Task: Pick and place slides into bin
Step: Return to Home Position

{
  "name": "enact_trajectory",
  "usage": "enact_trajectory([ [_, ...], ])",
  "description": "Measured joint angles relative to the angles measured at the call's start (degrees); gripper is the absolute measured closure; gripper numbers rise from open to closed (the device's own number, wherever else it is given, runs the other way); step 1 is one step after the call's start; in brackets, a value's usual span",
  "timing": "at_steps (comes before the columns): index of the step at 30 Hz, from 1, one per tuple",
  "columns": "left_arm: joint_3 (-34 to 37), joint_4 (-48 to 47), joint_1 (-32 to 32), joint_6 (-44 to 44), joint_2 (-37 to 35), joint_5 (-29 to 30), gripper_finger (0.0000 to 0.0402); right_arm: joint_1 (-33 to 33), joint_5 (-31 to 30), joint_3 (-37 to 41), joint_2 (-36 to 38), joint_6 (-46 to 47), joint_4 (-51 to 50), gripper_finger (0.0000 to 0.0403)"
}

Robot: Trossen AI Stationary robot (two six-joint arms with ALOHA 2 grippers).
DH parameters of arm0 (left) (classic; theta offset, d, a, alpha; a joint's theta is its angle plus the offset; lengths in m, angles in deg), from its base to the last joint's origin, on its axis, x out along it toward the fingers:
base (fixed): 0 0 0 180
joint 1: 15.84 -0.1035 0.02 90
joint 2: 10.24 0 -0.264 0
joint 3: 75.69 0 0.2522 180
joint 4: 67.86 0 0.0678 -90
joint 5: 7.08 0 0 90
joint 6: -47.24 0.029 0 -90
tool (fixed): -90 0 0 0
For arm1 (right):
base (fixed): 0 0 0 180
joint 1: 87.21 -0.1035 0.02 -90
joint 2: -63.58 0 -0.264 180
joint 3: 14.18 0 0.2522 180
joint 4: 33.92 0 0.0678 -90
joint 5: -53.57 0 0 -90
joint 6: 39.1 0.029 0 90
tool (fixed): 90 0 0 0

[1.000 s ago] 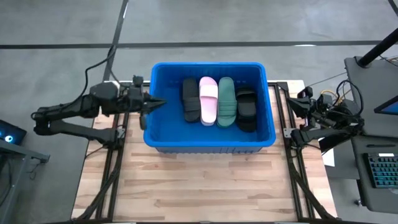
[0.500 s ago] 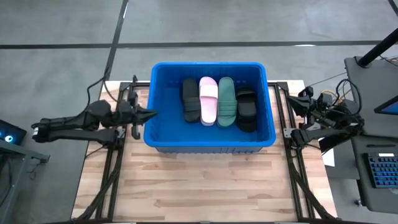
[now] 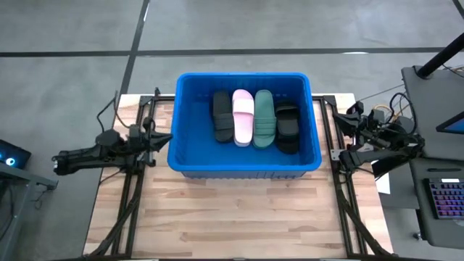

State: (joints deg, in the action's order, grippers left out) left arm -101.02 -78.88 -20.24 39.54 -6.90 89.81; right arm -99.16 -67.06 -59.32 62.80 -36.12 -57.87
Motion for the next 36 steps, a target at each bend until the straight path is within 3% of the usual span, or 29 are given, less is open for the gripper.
enact_trajectory([
  [9, 4.4, 1.8, 0.1, 2.0, -1.5, -4.1, 0.0401, 0.0, -0.3, 0.0, 0.0, 0.0, -1.2, 0.0394],
  [14, 10.7, 15.1, 0.1, 2.0, -1.8, -9.0, 0.0401, 0.0, -0.5, 0.0, 0.0, 0.0, -1.9, 0.0394],
  [17, 11.0, 13.0, 0.2, 0.0, -0.9, -8.7, 0.0401, 0.0, -0.4, 0.0, 0.0, 0.0, -2.5, 0.0394],
  [25, 11.1, 13.3, 0.2, 1.0, 0.6, -6.8, 0.0401, 0.0, 7.6, 0.5, -0.7, 0.1, -6.2, 0.0394],
  [36, 11.1, 13.2, 0.2, -0.2, 0.6, -6.2, 0.0401, 0.0, 11.5, 13.9, -0.9, -2.4, 6.8, 0.0394],
])
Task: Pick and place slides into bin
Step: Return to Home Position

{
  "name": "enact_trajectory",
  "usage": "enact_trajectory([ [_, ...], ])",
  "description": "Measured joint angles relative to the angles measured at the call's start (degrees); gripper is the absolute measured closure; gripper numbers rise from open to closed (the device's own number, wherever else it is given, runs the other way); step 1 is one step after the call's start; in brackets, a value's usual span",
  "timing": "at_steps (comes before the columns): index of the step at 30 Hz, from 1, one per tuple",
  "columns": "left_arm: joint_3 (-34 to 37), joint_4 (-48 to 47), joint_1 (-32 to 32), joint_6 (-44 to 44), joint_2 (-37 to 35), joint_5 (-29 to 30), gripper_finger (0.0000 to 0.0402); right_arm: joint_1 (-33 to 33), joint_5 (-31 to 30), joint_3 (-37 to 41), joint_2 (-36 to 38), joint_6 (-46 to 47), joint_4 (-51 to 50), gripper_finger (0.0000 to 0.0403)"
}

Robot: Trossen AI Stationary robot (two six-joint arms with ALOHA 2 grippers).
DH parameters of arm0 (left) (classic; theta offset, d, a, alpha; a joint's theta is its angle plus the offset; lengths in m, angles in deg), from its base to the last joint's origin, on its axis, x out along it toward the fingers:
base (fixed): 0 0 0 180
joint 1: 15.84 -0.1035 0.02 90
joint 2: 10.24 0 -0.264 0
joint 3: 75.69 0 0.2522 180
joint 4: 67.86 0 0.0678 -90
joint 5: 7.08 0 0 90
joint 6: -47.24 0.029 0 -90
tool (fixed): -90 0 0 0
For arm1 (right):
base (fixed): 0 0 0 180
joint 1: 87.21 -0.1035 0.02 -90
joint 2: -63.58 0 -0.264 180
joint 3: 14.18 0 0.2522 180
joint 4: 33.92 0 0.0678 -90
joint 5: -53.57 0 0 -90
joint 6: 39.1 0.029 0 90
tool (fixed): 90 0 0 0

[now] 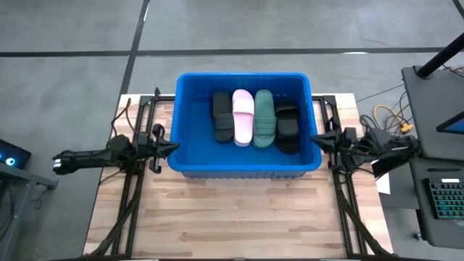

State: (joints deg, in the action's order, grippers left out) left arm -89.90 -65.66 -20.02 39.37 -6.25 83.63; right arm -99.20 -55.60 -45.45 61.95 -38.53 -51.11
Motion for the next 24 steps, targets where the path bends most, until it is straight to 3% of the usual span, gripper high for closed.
enact_trajectory([
  [6, 0.0, 0.0, 0.0, -2.3, 0.1, 0.0, 0.0401, 0.0, 1.6, 7.3, 1.7, -4.3, 11.4, 0.0395],
  [12, 0.0, 0.0, 0.0, -2.3, 0.1, 0.0, 0.0401, 0.0, 4.1, 13.6, 1.6, -0.6, 20.9, 0.0395],
  [24, 0.1, -0.5, 0.0, -0.1, 0.1, -0.1, 0.0401, 0.0, 3.4, 16.8, 1.7, 0.3, 21.7, 0.0395],
])
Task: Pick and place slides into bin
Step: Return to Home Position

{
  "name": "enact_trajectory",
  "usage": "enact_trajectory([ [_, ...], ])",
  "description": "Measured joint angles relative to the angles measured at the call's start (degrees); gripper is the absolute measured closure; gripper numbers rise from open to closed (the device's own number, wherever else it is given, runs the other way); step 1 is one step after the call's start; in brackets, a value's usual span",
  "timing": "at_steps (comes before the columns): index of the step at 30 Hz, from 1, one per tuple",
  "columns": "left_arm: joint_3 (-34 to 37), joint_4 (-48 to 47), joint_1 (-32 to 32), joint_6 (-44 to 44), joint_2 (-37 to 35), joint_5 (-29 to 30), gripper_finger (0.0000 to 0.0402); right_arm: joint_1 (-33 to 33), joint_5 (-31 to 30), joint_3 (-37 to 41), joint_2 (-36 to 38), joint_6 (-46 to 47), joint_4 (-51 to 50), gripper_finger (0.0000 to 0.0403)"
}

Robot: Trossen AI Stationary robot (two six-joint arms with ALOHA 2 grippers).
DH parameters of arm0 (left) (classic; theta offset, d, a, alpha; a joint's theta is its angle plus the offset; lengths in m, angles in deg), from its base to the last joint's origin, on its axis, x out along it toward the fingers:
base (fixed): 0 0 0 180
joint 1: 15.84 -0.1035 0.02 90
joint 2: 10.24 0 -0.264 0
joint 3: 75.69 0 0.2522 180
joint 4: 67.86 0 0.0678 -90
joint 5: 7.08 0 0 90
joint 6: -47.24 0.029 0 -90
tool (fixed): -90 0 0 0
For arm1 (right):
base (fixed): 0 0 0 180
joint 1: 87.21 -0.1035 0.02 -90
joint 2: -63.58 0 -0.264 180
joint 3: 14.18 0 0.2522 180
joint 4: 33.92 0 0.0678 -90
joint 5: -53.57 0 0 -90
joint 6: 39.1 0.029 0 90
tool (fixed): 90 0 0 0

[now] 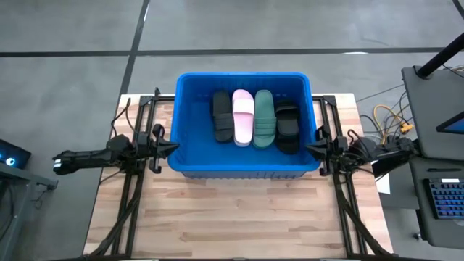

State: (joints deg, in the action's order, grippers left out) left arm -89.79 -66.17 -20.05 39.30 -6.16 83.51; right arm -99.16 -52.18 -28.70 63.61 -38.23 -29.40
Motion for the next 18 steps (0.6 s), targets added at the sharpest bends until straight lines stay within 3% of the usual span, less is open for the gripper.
enact_trajectory([
  [7, 0.0, -0.1, 0.0, 0.8, 0.0, 0.0, 0.0401, 0.0, 0.6, -0.1, 0.0, 0.7, -1.1, 0.0394],
  [18, 0.0, 0.0, 0.0, 0.8, -0.1, -0.2, 0.0402, 0.0, 1.1, 0.2, -0.1, -6.3, 1.0, 0.0394],
])
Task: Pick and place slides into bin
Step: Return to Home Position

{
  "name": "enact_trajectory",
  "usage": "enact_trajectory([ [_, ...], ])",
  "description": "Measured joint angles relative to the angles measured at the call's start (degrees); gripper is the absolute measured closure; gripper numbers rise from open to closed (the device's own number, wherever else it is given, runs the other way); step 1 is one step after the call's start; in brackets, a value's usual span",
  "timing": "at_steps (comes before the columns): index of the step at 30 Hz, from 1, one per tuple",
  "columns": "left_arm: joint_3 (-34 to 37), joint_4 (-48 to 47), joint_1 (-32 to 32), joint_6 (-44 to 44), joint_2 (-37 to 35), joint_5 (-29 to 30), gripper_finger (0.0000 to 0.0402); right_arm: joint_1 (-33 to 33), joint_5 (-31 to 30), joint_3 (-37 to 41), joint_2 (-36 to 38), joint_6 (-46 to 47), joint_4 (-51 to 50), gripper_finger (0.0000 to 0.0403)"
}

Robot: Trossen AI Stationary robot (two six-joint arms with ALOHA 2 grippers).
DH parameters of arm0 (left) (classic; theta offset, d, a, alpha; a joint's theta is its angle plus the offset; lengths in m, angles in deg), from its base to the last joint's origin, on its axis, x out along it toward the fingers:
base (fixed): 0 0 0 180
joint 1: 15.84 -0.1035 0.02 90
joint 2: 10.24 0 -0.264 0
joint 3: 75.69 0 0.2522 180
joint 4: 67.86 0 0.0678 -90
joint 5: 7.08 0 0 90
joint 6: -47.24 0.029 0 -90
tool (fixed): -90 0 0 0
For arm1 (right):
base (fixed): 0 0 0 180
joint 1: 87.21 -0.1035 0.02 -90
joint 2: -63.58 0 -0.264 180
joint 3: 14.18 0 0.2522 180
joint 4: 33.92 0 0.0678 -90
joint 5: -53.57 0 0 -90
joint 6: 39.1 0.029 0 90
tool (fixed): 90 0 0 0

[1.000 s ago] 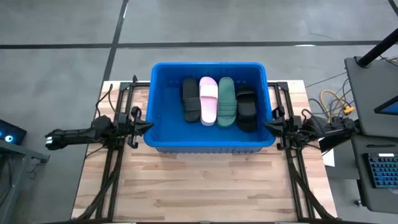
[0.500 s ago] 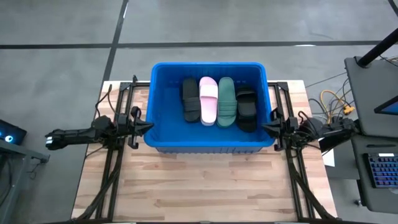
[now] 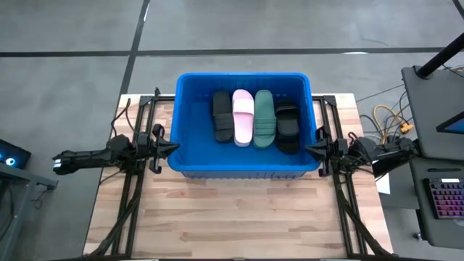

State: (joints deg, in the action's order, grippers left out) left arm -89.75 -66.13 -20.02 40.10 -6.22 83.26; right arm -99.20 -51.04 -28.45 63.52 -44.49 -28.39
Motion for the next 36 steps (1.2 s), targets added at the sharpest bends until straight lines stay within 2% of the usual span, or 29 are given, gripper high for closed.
enact_trajectory([
  [36, 0.0, 0.3, 0.0, 0.0, 0.1, -0.1, 0.0402, 0.0, -0.2, 0.0, -0.1, 0.8, 2.0, 0.0394],
])
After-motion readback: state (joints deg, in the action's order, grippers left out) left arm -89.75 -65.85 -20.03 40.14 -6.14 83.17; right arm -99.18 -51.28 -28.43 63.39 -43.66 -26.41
